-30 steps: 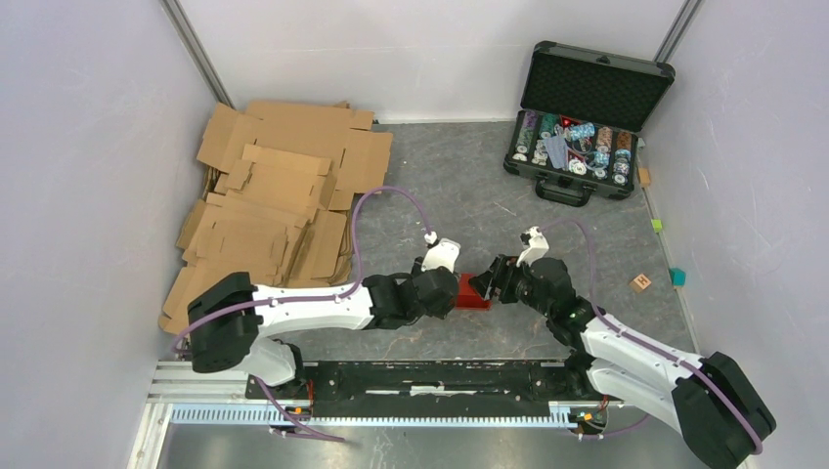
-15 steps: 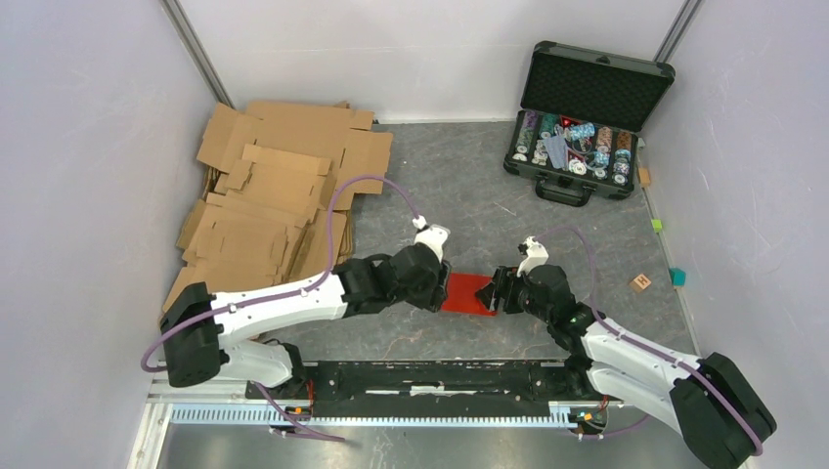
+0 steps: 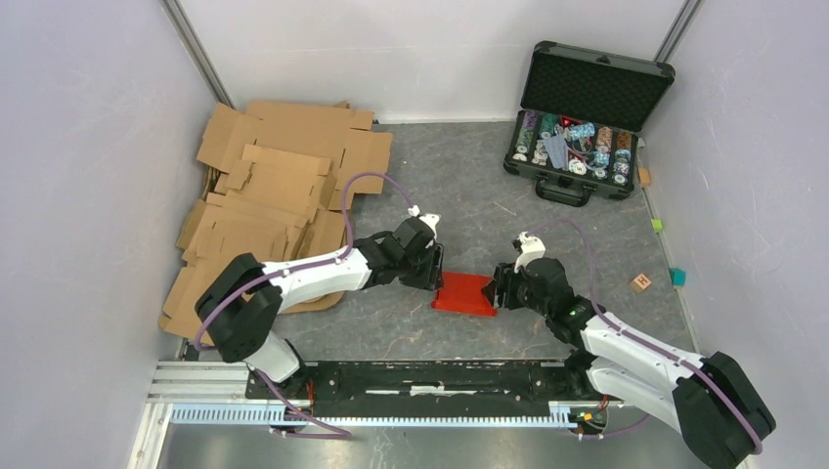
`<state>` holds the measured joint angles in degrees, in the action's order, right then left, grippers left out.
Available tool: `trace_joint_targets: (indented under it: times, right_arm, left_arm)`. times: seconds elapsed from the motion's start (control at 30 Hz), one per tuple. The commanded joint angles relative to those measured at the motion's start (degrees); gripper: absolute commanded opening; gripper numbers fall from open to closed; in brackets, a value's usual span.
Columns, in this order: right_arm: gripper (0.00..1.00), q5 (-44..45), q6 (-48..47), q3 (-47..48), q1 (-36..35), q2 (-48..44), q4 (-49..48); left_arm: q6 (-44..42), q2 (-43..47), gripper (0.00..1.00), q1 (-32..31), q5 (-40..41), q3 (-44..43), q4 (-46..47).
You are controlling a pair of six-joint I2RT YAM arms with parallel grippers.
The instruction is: Fold the paper box
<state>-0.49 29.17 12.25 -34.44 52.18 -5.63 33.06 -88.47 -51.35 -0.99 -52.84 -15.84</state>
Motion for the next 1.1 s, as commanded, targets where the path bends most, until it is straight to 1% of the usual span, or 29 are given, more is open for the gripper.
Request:
trace_joint_targets:
  times: [0.0, 0.1, 0.13, 0.23, 0.33, 0.37, 0.5, 0.53, 0.6, 0.63, 0.73, 0.8, 0.97, 1.07]
  right_arm:
    - [0.58, -2.28, -1.45, 1.07, -0.08, 1.06, 0.78]
    - [0.52, -3.24, -0.86, -0.85, -0.08, 1.66, -1.21]
    - [0.48, -3.36, -0.75, -1.64, -0.02, 2.20, -2.18]
    - [0.38, -4.28, -0.93, -2.47, -0.08, 4.04, -3.98]
    - [0.31, -5.43, -0.96, -2.51, -0.09, 5.90, -5.30]
    - [0.31, -5.62, -1.00, -2.53, -0.06, 6.36, -5.68]
    - [0.20, -5.05, -2.04, -1.89, -0.10, 7.72, -5.37]
    - [0.17, -4.97, -2.29, -1.71, -0.07, 7.76, -5.36]
    - [0.16, -5.40, -2.67, -1.40, -0.06, 7.91, -5.42]
    - [0.13, -5.79, -2.70, -1.36, -0.14, 7.95, -5.65]
    - [0.12, -7.49, -2.96, -1.04, -0.40, 8.40, -6.54]
    - [0.13, -8.17, -2.98, -0.60, -0.94, 8.95, -6.94]
    - [0.32, -8.47, -4.35, 1.50, -1.06, 8.66, -4.47]
    - [0.38, -8.08, -5.10, 2.14, -1.07, 6.34, -2.82]
  left_arm:
    - [-1.02, -2.97, 0.49, 0.81, -5.77, 0.21, 5.64]
    - [-0.47, -5.11, 0.43, 1.09, -7.70, 0.96, 7.51]
    - [-0.36, -5.98, 0.40, 1.10, -8.51, 1.37, 8.51]
    - [-0.39, -8.46, 0.27, 1.08, -10.16, 1.51, 10.21]
    - [-0.63, -10.86, 0.12, 1.08, -11.74, 1.01, 11.08]
    - [-0.63, -11.42, 0.10, 1.07, -11.88, 0.84, 11.10]
    - [-0.82, -12.98, 0.04, 0.99, -11.68, 0.54, 11.01]
    - [-0.93, -12.98, 0.04, 0.99, -11.75, 0.54, 11.00]
    - [-0.96, -12.71, 0.03, 1.00, -11.83, 0.48, 11.00]
    - [-0.91, -12.55, 0.03, 1.00, -11.98, 0.41, 11.00]
    - [-0.98, -12.32, 0.03, 1.01, -12.27, -0.02, 11.00]
    - [-0.78, -12.50, 0.03, 0.93, -12.40, -0.41, 11.01]
    - [-0.47, -10.56, 0.06, 1.00, -7.76, 0.10, 8.98]
    - [-0.97, -8.89, 0.11, 0.99, -5.57, 0.19, 6.65]
